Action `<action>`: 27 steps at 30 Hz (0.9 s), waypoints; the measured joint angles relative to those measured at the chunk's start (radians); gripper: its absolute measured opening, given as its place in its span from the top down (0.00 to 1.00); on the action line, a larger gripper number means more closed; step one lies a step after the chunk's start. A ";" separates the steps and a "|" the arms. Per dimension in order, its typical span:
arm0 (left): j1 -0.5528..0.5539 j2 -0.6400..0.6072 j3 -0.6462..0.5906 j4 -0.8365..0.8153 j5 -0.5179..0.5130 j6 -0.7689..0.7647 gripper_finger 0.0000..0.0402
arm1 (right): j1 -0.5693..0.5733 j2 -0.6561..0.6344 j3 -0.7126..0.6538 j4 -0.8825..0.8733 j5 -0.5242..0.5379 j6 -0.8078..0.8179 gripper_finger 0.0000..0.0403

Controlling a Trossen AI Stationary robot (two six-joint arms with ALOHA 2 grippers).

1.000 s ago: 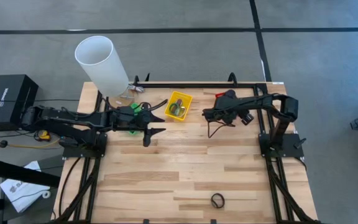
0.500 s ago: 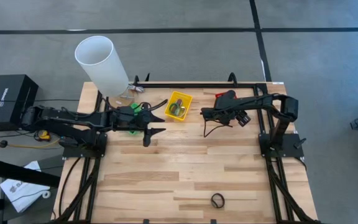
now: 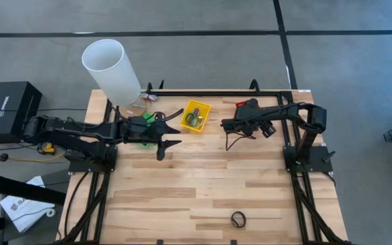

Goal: Pick & Place Office items
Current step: Put the black watch into the yellow bin

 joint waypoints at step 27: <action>0.000 0.000 0.000 0.002 0.000 -0.001 0.56 | 0.439 -0.538 -0.004 0.302 -0.688 0.911 0.37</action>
